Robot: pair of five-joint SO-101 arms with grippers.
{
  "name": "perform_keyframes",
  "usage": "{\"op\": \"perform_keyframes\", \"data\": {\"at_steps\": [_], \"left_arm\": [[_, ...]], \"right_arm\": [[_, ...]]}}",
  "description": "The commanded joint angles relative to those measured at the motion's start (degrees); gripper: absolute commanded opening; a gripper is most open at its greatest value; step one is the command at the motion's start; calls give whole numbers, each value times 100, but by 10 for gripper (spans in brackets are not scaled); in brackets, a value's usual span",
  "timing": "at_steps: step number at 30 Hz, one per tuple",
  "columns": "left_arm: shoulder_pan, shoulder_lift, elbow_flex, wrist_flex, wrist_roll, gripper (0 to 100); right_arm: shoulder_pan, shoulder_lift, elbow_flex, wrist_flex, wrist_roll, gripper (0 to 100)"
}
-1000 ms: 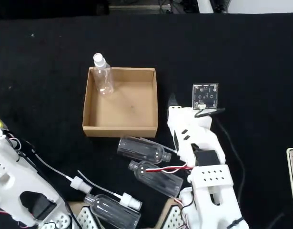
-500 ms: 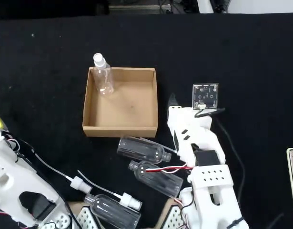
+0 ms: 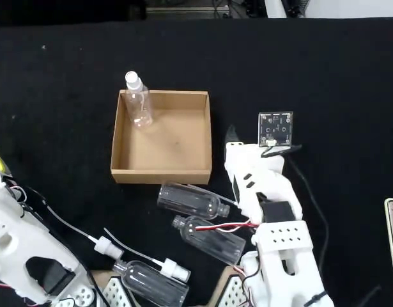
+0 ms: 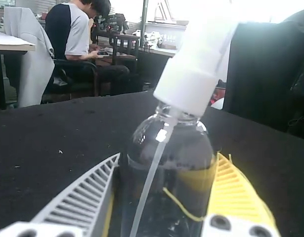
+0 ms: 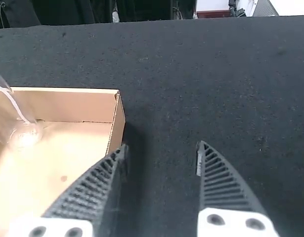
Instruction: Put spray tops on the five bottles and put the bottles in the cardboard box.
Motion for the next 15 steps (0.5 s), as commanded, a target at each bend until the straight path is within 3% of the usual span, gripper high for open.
{"op": "perform_keyframes", "data": {"at_steps": [1,5,11,15], "left_arm": [[57,-844,321,-132,-35,259],[154,-1556,734,-18,-35,259],[101,-1767,356,1459,-35,259],[127,-1767,312,1574,-35,259]], "right_arm": [[70,-101,-48,-158,35,198],[70,-101,-48,-158,35,198],[70,-101,-48,-158,35,198],[70,-101,-48,-158,35,198]]}}
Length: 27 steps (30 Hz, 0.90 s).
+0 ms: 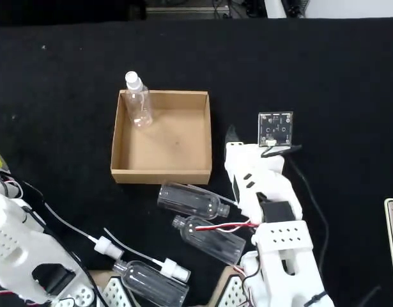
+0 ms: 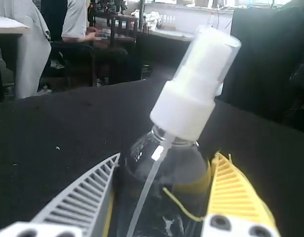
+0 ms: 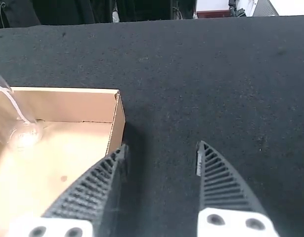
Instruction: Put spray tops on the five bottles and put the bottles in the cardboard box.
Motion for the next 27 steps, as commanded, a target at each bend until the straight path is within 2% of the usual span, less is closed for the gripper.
{"op": "perform_keyframes", "data": {"at_steps": [1,27], "left_arm": [[66,-308,-242,79,-35,259],[75,-308,-505,88,-44,252]], "right_arm": [[70,-101,-48,-158,35,198],[79,-101,-48,-158,35,198]]}}
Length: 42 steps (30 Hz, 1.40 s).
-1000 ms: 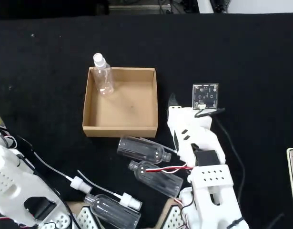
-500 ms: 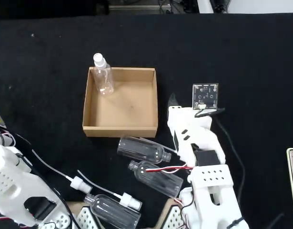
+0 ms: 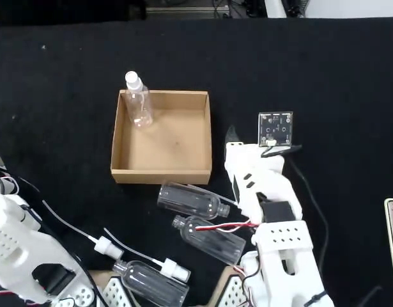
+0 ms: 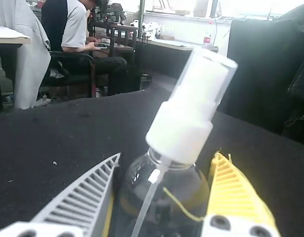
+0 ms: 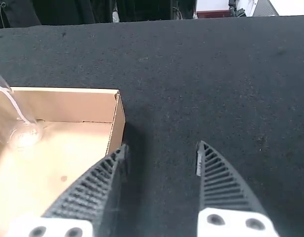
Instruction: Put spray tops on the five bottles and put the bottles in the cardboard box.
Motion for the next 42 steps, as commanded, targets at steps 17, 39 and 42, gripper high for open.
{"op": "perform_keyframes", "data": {"at_steps": [17,39,42], "left_arm": [[48,-299,-171,44,-44,252],[84,-290,-101,53,-431,252],[84,-290,-75,53,-431,252]], "right_arm": [[79,-101,-48,-158,35,198],[97,-101,-48,-158,44,198],[97,-101,-48,-158,44,198]]}}
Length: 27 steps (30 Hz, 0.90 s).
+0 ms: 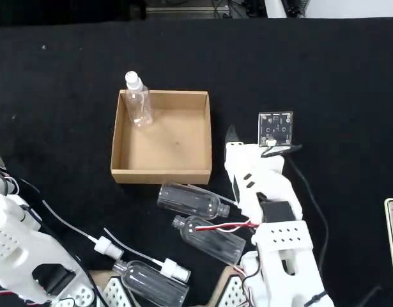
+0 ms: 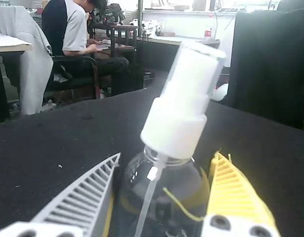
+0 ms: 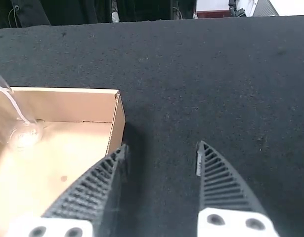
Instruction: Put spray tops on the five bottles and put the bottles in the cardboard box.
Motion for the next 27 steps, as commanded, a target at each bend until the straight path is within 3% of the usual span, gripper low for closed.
{"op": "perform_keyframes", "data": {"at_steps": [1,10,16,22,27], "left_arm": [[84,-290,-75,26,-35,252],[84,-290,-22,26,-44,239],[84,-290,31,26,-44,21],[84,-290,136,26,-44,154],[84,-290,136,26,-44,205]], "right_arm": [[97,-101,-48,-158,44,198],[105,-101,-48,-158,44,198],[105,-101,-48,-158,44,198],[105,-101,-48,-158,44,198],[105,-101,-48,-158,44,198]]}}
